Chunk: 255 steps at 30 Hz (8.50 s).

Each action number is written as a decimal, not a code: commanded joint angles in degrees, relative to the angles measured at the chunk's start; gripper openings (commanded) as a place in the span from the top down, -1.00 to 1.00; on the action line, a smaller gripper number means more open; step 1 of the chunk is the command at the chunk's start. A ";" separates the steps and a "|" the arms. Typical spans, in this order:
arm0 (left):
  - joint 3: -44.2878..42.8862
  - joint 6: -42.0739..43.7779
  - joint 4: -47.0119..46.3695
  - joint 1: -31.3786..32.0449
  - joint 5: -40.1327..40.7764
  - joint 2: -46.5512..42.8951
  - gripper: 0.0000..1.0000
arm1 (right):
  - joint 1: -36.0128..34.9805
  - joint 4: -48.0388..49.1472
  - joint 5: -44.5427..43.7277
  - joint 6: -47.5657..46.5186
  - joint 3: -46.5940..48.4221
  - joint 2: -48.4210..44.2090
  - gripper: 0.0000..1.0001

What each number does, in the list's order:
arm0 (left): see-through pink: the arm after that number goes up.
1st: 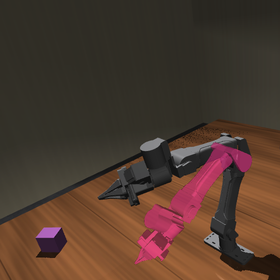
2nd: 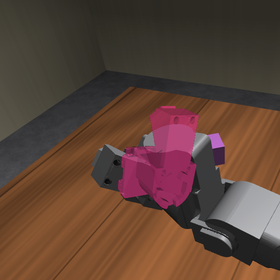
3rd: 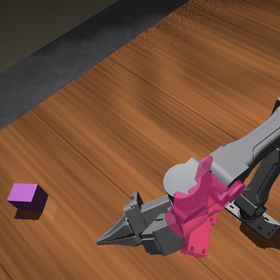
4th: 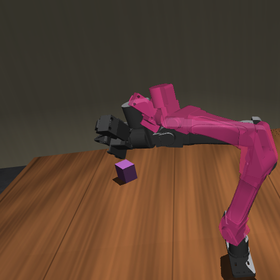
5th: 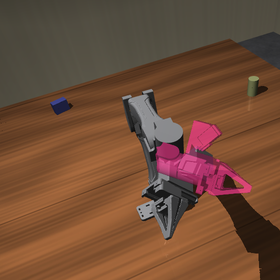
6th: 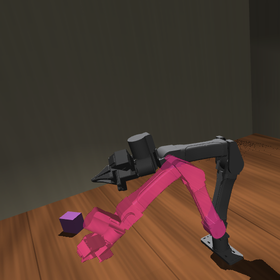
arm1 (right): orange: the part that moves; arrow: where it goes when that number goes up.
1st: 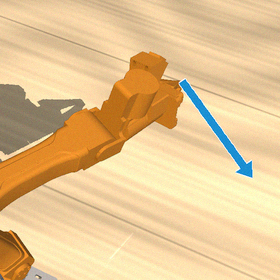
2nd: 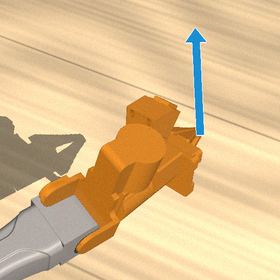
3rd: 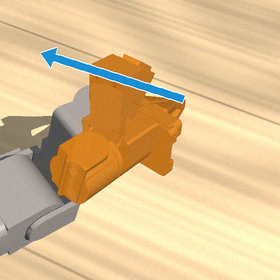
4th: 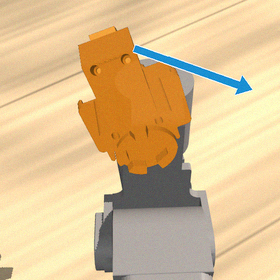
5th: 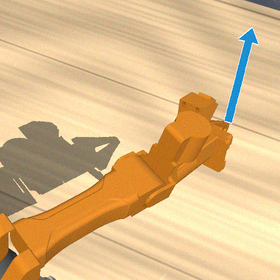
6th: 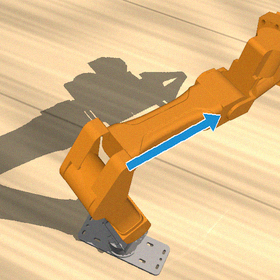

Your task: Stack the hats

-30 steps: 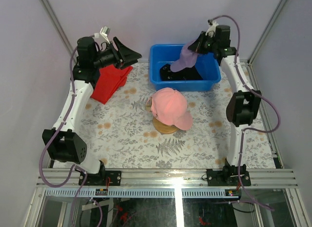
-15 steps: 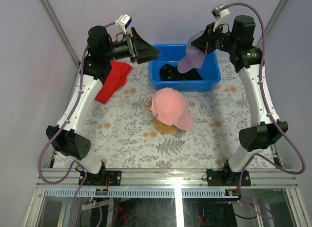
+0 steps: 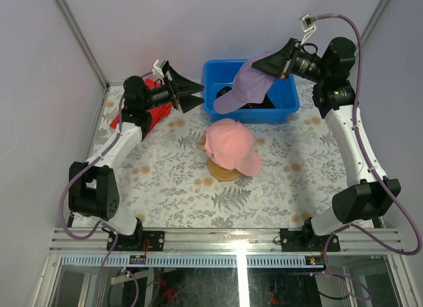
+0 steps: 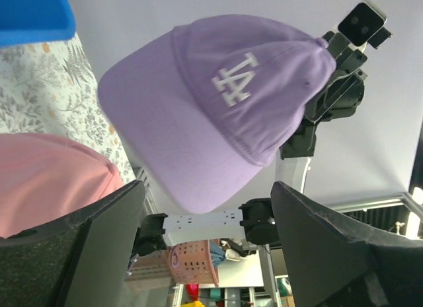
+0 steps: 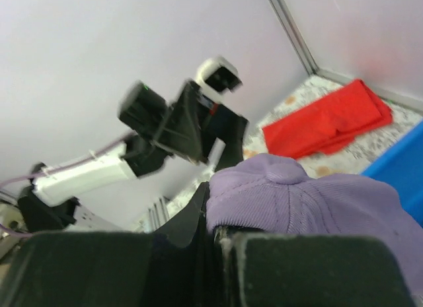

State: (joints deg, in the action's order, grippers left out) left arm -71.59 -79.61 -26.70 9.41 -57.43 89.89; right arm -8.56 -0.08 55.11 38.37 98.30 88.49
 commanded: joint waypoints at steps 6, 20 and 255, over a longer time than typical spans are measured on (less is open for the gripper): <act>11.84 -22.81 -32.65 4.04 13.03 -3.66 -0.57 | 0.30 31.73 -4.52 25.43 -3.10 -5.91 1.00; 10.08 -24.45 -31.70 6.60 18.24 -2.03 -0.65 | 0.30 34.37 -2.51 28.07 -3.63 -5.69 1.00; 18.01 7.86 -32.52 23.81 41.65 -5.17 1.00 | -16.84 64.44 -38.97 51.90 -41.52 -6.40 0.35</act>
State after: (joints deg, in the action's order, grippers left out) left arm -55.64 -72.16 -58.06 29.67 -8.91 85.34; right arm -24.86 57.71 19.40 89.43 52.01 82.04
